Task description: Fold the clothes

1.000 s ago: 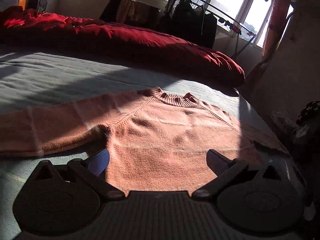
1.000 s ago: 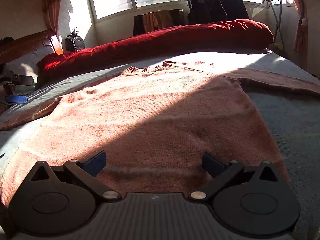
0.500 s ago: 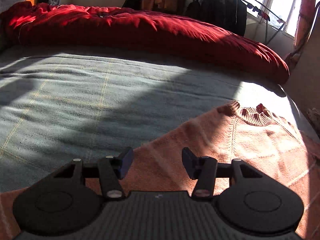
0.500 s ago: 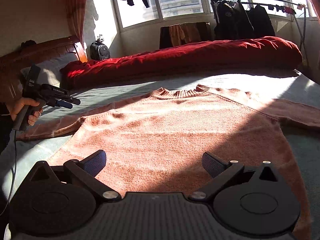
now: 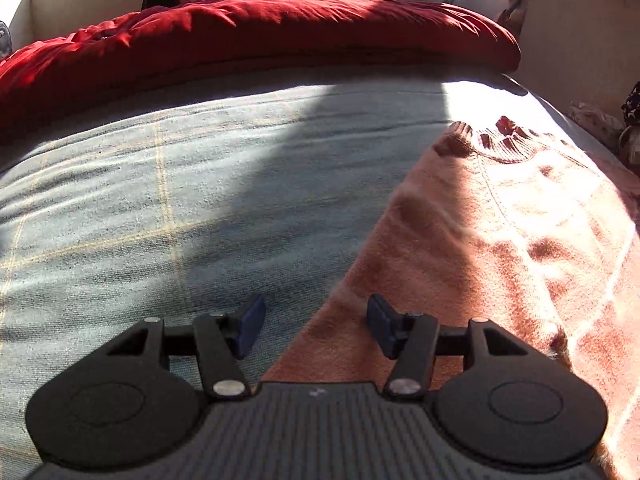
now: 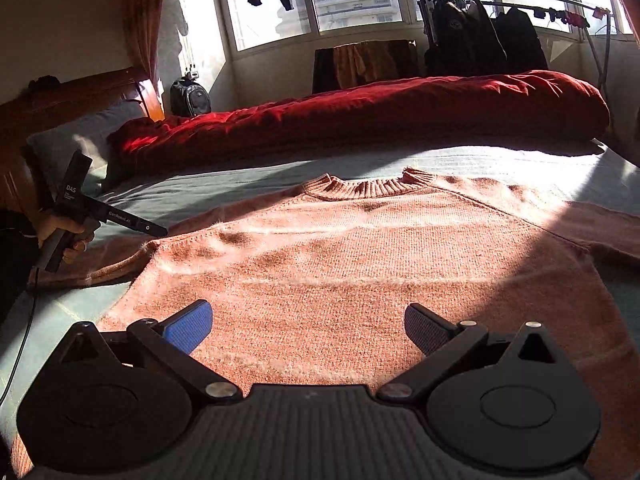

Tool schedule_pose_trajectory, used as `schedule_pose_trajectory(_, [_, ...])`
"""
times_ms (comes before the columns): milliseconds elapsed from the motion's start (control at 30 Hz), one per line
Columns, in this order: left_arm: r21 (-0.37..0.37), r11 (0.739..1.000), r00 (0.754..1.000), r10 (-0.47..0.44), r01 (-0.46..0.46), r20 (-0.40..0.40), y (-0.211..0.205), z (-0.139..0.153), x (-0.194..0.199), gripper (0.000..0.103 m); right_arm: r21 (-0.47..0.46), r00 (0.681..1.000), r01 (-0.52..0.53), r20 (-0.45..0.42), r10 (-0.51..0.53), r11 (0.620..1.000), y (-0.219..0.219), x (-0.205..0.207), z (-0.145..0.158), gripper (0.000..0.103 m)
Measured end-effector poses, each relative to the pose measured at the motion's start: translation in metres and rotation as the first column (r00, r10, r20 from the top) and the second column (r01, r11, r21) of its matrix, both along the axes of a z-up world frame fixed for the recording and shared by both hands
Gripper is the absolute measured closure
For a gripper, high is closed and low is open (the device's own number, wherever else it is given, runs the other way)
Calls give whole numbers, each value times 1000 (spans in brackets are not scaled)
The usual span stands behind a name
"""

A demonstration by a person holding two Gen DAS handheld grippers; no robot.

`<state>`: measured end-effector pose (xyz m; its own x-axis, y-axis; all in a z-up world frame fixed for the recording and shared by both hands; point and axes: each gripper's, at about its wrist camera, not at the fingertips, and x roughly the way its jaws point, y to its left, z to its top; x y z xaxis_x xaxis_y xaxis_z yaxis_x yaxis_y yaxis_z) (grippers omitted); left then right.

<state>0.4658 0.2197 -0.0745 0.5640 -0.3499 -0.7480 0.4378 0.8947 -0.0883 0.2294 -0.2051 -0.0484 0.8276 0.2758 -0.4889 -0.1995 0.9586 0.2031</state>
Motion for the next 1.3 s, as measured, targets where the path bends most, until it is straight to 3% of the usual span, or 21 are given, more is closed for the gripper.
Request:
schedule_pose_trajectory(100, [-8,1000,1000,-16,16,0,0,-3,-2,45,14,1000,16,2,-16,1000,0,2,1,0])
schedule_pose_trajectory(233, [36,998,998,-57,57,7,-7,-2,-11,48,13,1000,12,5,-12,1000,1,2,3,0])
schedule_pose_trajectory(333, [54,997,998,-60,59,7,-14,2,-15,62,14,1000,16,-1,-16,1000,1,2,2,0])
schedule_pose_trajectory(433, [157,986,996,-65,56,54,-30,6,-27,77,29,1000,18,-4,-18,999,0,3,2,0])
schedule_pose_trajectory(500, [251,968,992,-58,29,109,-43,7,-37,101,36,1000,21,-4,-21,999,-1,3,2,0])
schedule_pose_trajectory(567, [343,939,983,-53,-10,174,-55,8,-46,101,42,1000,24,-5,-24,999,-2,3,2,0])
schedule_pose_trajectory(700, [390,916,973,3,-94,230,-63,10,-41,101,62,999,33,-9,-32,998,-4,4,1,0])
schedule_pose_trajectory(900, [364,912,960,92,-188,265,-59,15,-20,101,71,999,48,-25,-47,996,-6,5,-1,0])
schedule_pose_trajectory(967, [356,916,974,120,-183,191,-55,4,-9,100,78,998,57,-37,-54,995,-7,7,-4,0])
schedule_pose_trajectory(1033, [327,927,975,128,-183,183,-49,-3,-9,100,87,997,61,-53,-56,994,-9,7,-5,0])
schedule_pose_trajectory(1167, [176,967,970,152,-186,190,-34,17,-18,88,84,998,57,-43,-54,995,-12,5,-5,0])
schedule_pose_trajectory(1233, [99,984,967,125,-150,224,-36,30,-21,67,92,998,56,-44,-53,994,-14,6,-5,0])
schedule_pose_trajectory(1267, [89,989,966,97,-122,239,-43,34,-18,40,100,998,55,-46,-51,993,-14,6,-5,0])
schedule_pose_trajectory(1300, [83,992,965,69,-92,253,-49,38,-16,27,108,998,53,-47,-48,993,-14,7,-6,0])
